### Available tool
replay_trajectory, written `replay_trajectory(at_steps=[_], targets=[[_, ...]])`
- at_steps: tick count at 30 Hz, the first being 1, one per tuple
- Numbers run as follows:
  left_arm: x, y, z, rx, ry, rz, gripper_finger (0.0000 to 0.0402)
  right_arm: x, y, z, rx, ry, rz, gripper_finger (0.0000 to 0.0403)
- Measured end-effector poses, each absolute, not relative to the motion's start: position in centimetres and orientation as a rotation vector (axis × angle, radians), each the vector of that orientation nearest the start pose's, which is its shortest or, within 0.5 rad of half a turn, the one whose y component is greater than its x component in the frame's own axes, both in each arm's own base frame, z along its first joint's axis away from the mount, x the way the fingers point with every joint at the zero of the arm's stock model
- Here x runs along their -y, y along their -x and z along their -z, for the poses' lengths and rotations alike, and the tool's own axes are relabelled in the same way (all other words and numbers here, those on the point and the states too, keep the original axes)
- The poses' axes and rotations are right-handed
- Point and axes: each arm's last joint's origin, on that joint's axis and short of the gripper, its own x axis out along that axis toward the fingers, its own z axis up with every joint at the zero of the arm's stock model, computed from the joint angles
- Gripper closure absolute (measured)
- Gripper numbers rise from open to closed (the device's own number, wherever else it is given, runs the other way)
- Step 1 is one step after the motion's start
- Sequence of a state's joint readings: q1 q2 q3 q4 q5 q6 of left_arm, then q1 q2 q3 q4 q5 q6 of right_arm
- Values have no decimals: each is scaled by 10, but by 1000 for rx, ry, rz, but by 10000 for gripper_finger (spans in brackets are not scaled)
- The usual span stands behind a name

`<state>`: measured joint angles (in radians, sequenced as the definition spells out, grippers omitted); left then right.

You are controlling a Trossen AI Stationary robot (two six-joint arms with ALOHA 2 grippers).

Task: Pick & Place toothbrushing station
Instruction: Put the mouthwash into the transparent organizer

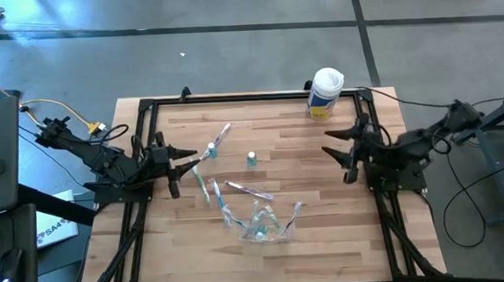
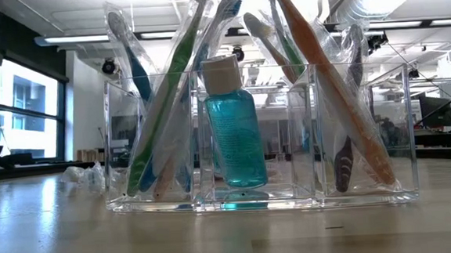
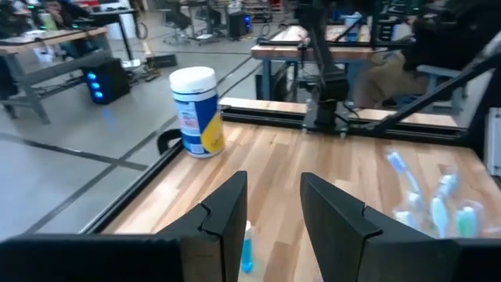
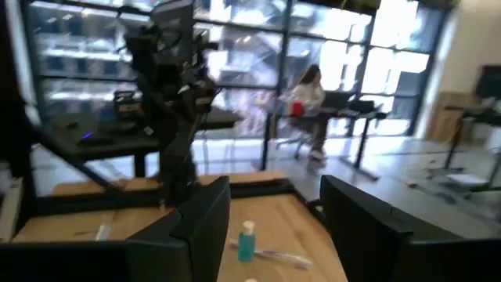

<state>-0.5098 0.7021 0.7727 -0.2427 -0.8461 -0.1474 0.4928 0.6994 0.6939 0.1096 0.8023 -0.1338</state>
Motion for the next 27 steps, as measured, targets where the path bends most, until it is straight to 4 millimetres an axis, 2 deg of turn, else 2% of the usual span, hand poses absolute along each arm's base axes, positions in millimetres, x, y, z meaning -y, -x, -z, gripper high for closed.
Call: replay_trajectory(at_steps=[6,12,16,20,27], targets=[[47,-133,-335,-117,54,-409,281,-24,-170,-346,-93,-16,217,210],[25,-133,-316,-255,136,-530,281,-3,-195,-331,-211,-115,117,210],[10,-137,-311,-325,159,-547,281,3,-205,-326,-226,-115,133,210],[1,-143,-308,-392,149,-482,281,4,-212,-323,-226,-112,134,210],[-10,-157,-298,-502,112,-412,281,3,-213,-323,-225,-110,110,210]])
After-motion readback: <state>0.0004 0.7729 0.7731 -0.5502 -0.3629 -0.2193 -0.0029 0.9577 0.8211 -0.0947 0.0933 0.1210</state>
